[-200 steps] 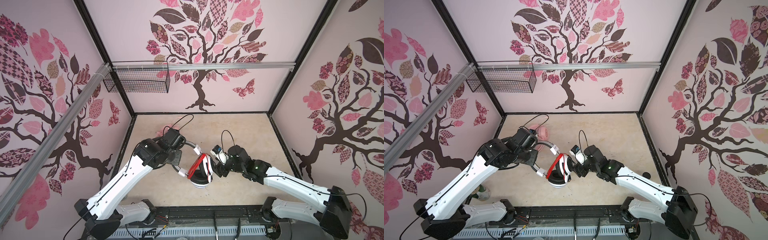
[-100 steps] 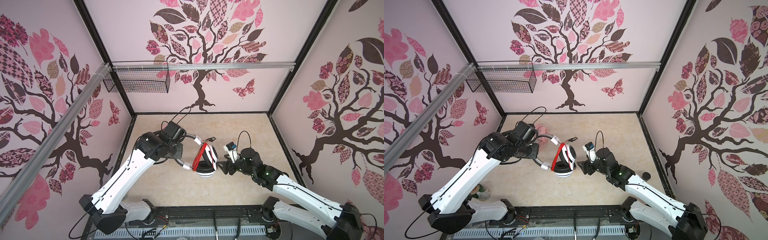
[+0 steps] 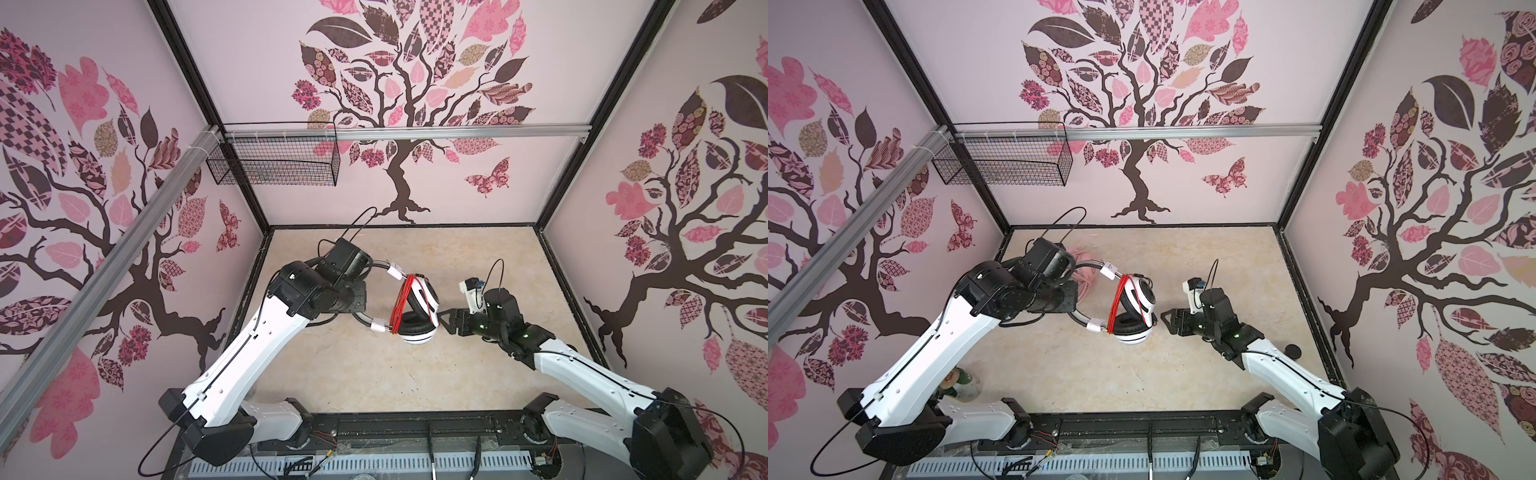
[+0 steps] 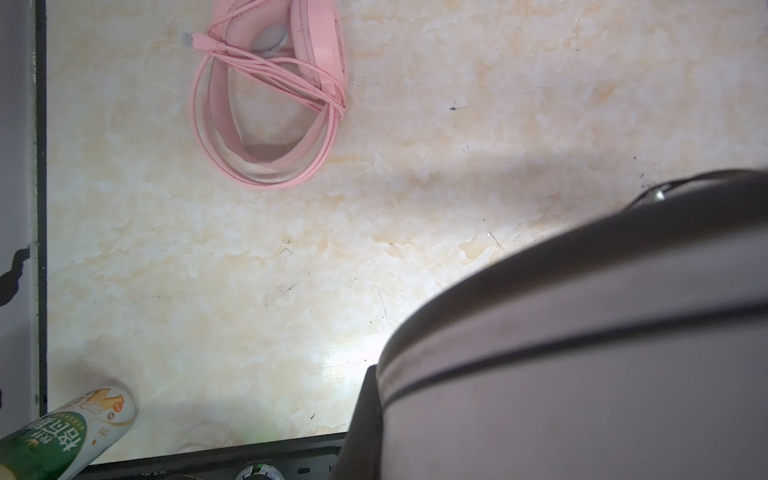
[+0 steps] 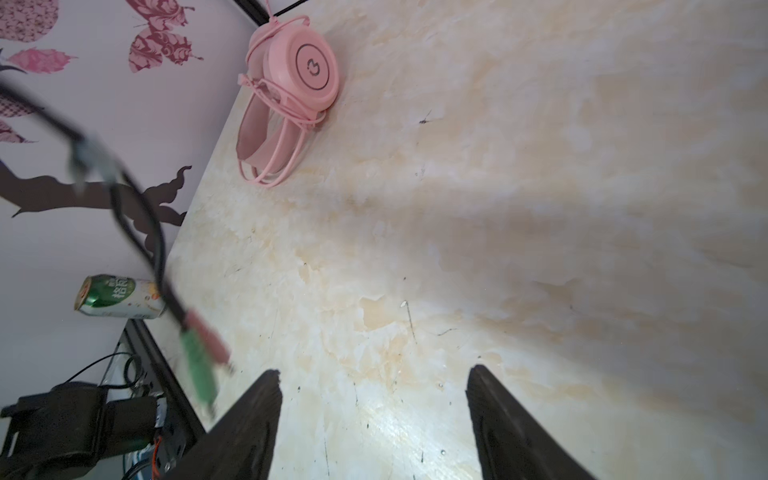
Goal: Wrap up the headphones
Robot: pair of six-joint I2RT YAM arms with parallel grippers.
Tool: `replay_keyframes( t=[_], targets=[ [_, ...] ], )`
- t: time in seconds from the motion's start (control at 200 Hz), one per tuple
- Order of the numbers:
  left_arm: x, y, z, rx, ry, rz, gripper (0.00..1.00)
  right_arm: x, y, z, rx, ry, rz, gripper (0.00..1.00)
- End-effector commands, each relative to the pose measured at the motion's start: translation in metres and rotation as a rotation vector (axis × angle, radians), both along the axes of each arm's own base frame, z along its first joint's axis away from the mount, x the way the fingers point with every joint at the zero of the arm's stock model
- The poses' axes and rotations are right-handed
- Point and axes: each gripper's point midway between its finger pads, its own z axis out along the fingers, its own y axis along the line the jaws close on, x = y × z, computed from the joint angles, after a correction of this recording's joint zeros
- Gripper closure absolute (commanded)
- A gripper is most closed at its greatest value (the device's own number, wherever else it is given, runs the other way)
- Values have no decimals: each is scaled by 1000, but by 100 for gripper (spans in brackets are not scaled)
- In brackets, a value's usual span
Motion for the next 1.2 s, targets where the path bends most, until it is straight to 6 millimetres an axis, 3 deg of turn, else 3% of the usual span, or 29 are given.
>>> replay_keyframes(
  t=[0.0, 0.43, 0.585, 0.69, 0.83, 0.97, 1.195],
  targets=[
    [8, -10, 33, -149, -82, 59, 100, -12, 19, 25, 109, -79, 132, 27],
    [13, -23, 41, -197, -68, 53, 100, 18, 59, 54, 175, -242, 293, 25],
    [12, -24, 42, -205, -65, 53, 100, 13, 81, 71, 329, -245, 416, 26],
    [11, -25, 43, -216, -67, 50, 100, 16, 87, 83, 411, -261, 427, 27],
    [12, -28, 44, -223, -66, 42, 100, 33, 93, 80, 399, -275, 406, 28],
    [12, -26, 46, -219, -73, 43, 100, 41, 99, 82, 433, -275, 409, 29],
    [11, -28, 46, -227, -66, 36, 100, 49, 101, 68, 387, -320, 409, 29]
  ],
)
